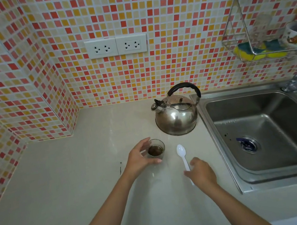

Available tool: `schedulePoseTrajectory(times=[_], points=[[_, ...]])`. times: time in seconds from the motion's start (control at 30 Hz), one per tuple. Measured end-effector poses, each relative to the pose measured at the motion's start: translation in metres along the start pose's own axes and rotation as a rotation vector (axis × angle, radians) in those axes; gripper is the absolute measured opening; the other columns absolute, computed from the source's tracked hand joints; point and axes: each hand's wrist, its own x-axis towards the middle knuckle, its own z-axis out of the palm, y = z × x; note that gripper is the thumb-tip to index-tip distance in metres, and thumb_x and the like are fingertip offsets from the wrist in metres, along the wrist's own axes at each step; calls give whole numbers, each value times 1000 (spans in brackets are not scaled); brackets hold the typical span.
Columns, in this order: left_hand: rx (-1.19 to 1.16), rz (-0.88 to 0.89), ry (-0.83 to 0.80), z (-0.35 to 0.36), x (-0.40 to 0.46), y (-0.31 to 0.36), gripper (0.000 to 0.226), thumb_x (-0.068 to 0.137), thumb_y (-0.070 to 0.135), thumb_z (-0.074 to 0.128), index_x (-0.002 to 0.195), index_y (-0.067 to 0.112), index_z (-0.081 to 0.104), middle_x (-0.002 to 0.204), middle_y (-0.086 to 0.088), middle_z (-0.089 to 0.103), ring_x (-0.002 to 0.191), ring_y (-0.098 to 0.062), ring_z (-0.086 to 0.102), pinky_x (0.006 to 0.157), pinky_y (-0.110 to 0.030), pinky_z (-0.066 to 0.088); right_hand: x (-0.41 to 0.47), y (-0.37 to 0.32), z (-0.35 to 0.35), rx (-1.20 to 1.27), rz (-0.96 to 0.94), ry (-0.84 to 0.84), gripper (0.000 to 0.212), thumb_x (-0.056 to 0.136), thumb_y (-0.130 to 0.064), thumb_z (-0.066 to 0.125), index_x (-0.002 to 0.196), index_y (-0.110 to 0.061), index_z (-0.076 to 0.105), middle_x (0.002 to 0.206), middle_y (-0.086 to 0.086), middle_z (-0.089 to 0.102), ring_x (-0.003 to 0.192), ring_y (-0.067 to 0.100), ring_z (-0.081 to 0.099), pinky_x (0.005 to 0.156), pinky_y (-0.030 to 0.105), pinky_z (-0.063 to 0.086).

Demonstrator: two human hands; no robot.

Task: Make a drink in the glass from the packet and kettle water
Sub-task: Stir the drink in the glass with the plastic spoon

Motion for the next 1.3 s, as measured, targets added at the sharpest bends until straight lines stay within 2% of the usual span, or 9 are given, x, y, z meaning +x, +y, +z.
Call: schedulePoseTrajectory(times=[0.23, 0.37, 0.47, 0.63, 0.73, 0.9, 1.03, 1.17, 1.3], points=[[-51, -25, -5, 3, 1, -2, 85, 53, -3, 90, 129, 18, 58, 127, -1, 64, 120, -11, 57, 92, -15, 39, 1, 12, 8, 106, 140, 5, 11, 76, -18, 70, 74, -15, 59, 82, 6, 68, 77, 27, 65, 61, 25, 44], [-107, -39, -13, 3, 3, -1, 79, 53, -9, 87, 122, 17, 60, 124, -1, 64, 121, -13, 57, 86, -8, 41, 5, 6, -8, 536, 151, 105, 6, 74, 0, 66, 70, -5, 65, 62, 8, 64, 52, 24, 64, 56, 29, 49], [-146, -36, -17, 3, 3, -3, 78, 53, -13, 85, 122, 15, 60, 125, -4, 64, 118, -14, 58, 78, -1, 46, 1, -6, -34, 766, -39, 234, 17, 80, 3, 63, 70, -9, 67, 62, 11, 68, 43, 13, 62, 47, 25, 45], [-216, -29, -9, 4, 3, -3, 79, 54, -18, 82, 125, 7, 60, 128, -9, 64, 120, -21, 59, 104, -30, 46, -15, -48, -74, 932, -346, 426, 18, 82, -7, 68, 78, -24, 73, 68, -7, 72, 59, -1, 63, 54, 9, 48], [-226, -21, -8, 4, 2, -2, 79, 55, -20, 81, 127, 4, 58, 129, -12, 64, 120, -24, 59, 106, -34, 46, -20, -73, -79, 842, -539, 357, 14, 86, -14, 66, 78, -24, 72, 70, -11, 71, 66, -2, 63, 60, 9, 48], [-215, -12, -4, 4, 2, -3, 76, 56, -18, 80, 125, 6, 59, 125, -12, 66, 118, -27, 61, 103, -38, 50, -9, -96, -44, 510, -651, 181, 15, 90, -18, 61, 77, -11, 65, 67, 6, 63, 66, 22, 60, 60, 34, 47], [-203, 3, -4, 4, 2, -3, 72, 54, -16, 81, 118, 10, 64, 117, -9, 70, 113, -27, 65, 96, -35, 53, 4, -102, -24, 382, -696, 119, 12, 90, -16, 61, 84, -10, 70, 73, -2, 64, 69, 15, 58, 64, 28, 45], [-193, 3, -11, 2, 2, -2, 73, 53, -13, 84, 119, 11, 63, 118, -6, 70, 112, -22, 65, 97, -31, 53, 15, -103, -21, 263, -682, 66, 16, 92, -18, 57, 84, -10, 70, 77, 6, 66, 73, 21, 60, 66, 35, 47], [-176, 1, -24, 2, 1, 0, 74, 54, -12, 84, 121, 10, 62, 118, -5, 71, 109, -18, 66, 86, -16, 54, 20, -97, -16, 276, -559, 38, 21, 92, -15, 55, 75, -8, 64, 63, 1, 63, 64, 15, 60, 61, 31, 44]])
